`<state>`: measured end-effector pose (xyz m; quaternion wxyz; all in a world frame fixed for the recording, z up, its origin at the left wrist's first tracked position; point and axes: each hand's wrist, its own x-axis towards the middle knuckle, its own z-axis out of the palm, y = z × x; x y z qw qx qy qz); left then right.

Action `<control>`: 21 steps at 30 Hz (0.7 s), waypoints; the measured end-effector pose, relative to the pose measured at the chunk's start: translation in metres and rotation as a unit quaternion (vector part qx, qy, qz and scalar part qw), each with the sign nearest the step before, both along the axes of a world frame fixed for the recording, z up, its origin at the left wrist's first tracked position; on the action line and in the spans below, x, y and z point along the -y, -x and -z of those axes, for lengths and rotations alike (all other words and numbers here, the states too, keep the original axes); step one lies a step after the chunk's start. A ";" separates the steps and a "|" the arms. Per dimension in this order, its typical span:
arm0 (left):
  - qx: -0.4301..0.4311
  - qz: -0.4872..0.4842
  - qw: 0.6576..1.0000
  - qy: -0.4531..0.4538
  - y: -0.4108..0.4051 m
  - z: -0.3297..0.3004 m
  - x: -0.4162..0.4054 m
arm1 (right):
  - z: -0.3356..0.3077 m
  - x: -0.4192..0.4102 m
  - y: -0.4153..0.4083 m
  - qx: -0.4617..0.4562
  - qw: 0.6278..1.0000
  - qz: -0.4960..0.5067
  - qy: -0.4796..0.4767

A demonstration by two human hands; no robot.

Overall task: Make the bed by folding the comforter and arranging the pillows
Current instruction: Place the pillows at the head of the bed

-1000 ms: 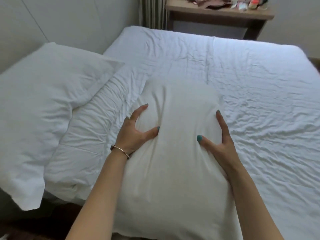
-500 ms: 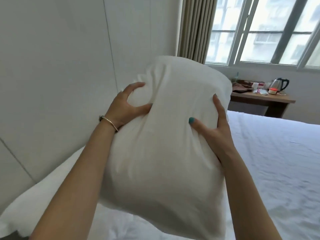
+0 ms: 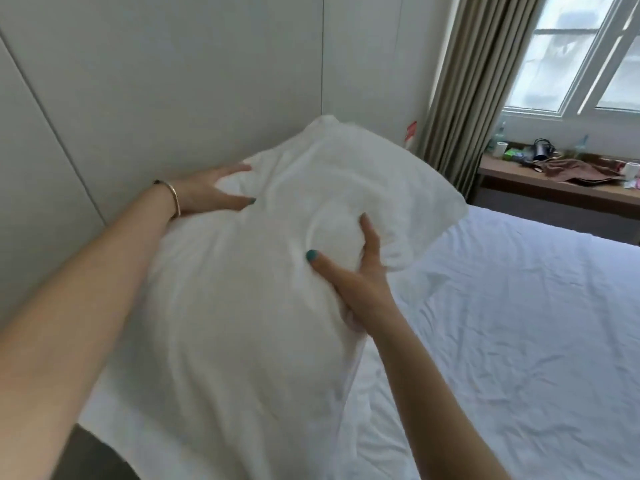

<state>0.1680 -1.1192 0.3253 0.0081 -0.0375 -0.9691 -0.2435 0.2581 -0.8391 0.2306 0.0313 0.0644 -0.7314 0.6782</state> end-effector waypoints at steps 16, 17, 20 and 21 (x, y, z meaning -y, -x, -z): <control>0.047 -0.113 0.989 0.079 0.034 0.128 -0.066 | 0.080 0.013 0.001 0.169 0.979 0.003 -0.111; 0.061 -0.107 0.987 0.100 0.030 0.141 -0.081 | 0.080 0.010 0.000 0.181 0.977 -0.011 -0.110; 0.078 -0.109 0.980 0.145 0.027 0.178 -0.100 | 0.082 0.000 0.004 0.261 0.953 -0.011 -0.152; 0.071 -0.117 0.981 0.141 0.031 0.184 -0.099 | 0.083 0.000 0.010 0.269 0.944 0.020 -0.191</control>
